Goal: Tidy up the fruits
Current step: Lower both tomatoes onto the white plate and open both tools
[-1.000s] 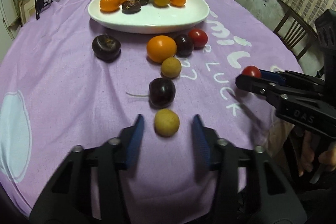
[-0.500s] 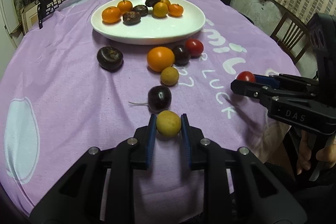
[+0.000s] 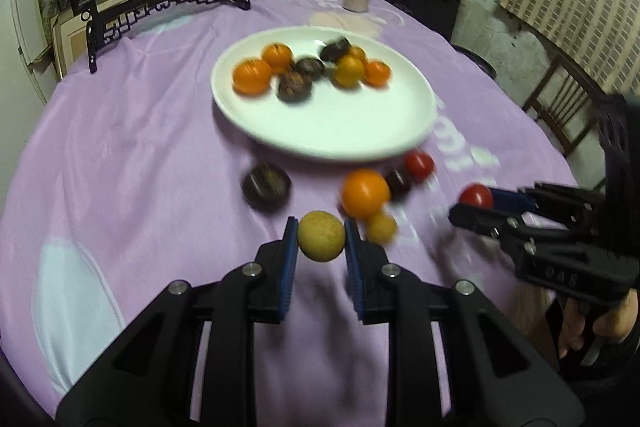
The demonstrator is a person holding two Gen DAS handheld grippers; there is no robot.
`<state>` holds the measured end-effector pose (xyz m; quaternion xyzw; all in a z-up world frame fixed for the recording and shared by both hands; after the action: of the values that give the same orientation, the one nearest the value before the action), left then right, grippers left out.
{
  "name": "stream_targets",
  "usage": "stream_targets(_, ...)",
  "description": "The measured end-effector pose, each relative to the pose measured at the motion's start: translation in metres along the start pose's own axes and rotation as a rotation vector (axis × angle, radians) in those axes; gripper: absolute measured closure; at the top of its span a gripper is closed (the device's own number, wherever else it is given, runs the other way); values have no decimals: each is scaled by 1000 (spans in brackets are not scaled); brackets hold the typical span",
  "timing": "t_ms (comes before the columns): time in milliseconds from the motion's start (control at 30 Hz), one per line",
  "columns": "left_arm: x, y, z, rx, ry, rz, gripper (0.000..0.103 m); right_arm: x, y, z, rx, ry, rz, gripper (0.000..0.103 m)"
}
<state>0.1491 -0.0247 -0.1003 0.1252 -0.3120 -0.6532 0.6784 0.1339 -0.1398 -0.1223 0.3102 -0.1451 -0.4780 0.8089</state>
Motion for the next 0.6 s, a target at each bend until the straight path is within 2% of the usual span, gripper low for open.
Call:
stream_targets(233,-5,102,-25,56,45,29,80,17,75,-17,45,-9,54,69)
stream_targets(333,1,145,-50,67,63,34,80,24,110,-32,63,-4,65,69)
stream_targets(433,2,157,-77,24,56,77,80,35,130,-56,46,-23,67,69)
stream_targets(600,-2,143,-107,-33,58,83,80,39,125,-87,-5,3,51,69)
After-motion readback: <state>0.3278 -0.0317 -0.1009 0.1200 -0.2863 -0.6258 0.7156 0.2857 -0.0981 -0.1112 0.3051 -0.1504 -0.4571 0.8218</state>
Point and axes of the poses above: each gripper's, at about its wrist camera, not at the fingertips, and z roughly against the way its jaws point, x to its right, y to its top, the point moved 10 cm from there along -z, roughly the way its jaws point, and after that the axes turned 15 degrees about z, right-handed, at the moved point
